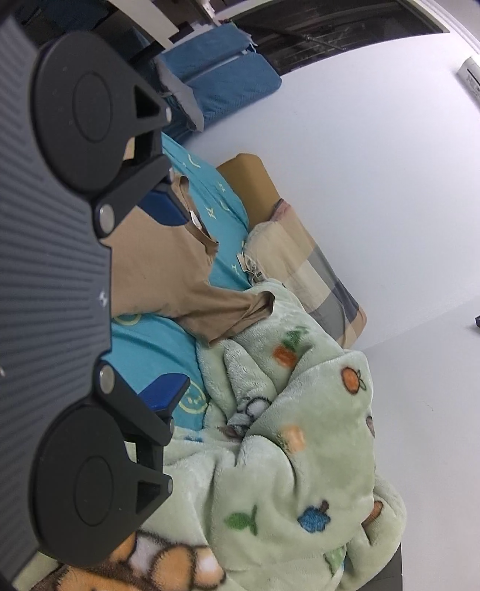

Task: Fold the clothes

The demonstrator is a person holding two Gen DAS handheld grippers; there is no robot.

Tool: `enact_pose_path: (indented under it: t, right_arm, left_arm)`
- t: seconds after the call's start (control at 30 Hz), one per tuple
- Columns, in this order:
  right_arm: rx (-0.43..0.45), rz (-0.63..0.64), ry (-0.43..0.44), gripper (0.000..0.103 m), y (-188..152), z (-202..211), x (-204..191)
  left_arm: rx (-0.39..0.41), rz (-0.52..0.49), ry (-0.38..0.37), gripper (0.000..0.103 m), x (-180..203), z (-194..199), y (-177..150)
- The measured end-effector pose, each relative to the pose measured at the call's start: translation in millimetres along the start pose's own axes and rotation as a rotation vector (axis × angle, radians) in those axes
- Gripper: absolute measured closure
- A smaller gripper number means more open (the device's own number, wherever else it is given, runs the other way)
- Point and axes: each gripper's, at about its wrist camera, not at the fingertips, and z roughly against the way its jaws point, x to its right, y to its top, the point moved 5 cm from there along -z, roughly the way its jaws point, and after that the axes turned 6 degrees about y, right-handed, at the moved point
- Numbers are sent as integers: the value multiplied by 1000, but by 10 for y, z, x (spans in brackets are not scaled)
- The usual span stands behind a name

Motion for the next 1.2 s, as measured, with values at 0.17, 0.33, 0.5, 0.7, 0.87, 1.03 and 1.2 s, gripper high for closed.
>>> enact_pose_path:
  t: [0.17,0.33,0.5,0.7,0.87,1.03,1.2]
  right_arm:
    - [2,14,-11,15,-25,-1,-22]
    - [-10,12,23,15,-60,-19,-81]
    - [-35,-41,68,28,-115,-37,-124]
    - [-73,-242,113,35,-197,-499,-16]
    - [-91,-333,49,21,-241,-1188,170]
    - [-102,-370,8,21,-326,-1865,498]
    - [-119,-290,18,21,-420,-2443,734]
  left_arm:
    - [78,35,64,18,-264,413,164]
    - [200,52,181,11,-625,960,402]
    - [257,113,252,4,-996,1406,471]
    - [298,248,266,3,-1404,1684,377]
    - [302,310,271,3,-1595,1762,276]
    - [293,360,314,3,-1709,1684,218]
    - [288,381,351,3,-1793,1563,224]
